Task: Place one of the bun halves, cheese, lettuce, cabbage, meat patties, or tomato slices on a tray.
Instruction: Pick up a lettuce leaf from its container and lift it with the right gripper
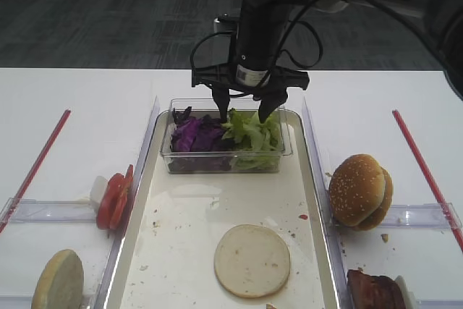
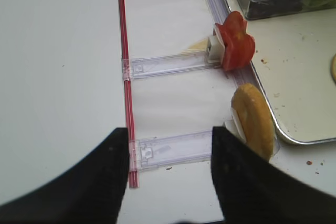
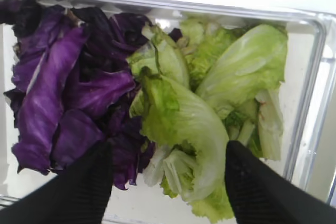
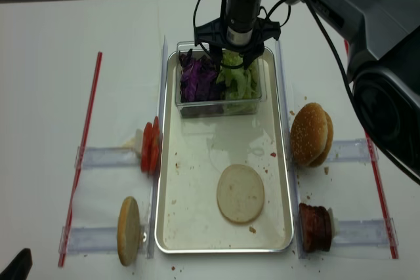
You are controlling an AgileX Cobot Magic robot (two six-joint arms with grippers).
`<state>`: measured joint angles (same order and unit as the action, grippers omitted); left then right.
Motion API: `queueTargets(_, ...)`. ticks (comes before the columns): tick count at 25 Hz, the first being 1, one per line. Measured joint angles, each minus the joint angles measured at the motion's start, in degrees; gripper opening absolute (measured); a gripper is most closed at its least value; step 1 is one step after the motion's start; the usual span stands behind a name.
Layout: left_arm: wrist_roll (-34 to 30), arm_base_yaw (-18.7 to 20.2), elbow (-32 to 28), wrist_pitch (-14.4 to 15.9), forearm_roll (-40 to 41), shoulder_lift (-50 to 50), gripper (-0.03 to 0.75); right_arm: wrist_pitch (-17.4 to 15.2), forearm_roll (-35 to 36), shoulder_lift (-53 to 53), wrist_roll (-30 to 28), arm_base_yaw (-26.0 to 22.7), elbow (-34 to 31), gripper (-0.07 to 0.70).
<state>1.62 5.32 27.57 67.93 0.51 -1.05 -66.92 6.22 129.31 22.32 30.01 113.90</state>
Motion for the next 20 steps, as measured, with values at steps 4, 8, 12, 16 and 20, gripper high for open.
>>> queueTargets(4,0.0,0.0,0.0,0.0,0.0,0.0,0.361,2.5,-0.1,0.1,0.0,0.0,0.1,0.5)
queueTargets(8,0.0,0.0,0.0,0.0,-0.1,0.0,0.361,4.1,-0.2,0.1,0.0,0.0,0.1,0.5)
queueTargets(12,0.0,0.0,0.0,0.0,-0.1,0.0,0.361,4.6,-0.4,1.1,0.0,0.0,0.2,0.5)
queueTargets(16,0.0,0.0,0.0,0.0,-0.1,0.0,0.361,4.7,-0.5,2.5,0.0,0.0,0.2,0.5)
queueTargets(20,0.0,0.0,0.0,0.0,-0.1,0.0,0.361,4.7,-0.8,3.2,0.0,0.0,0.2,0.5)
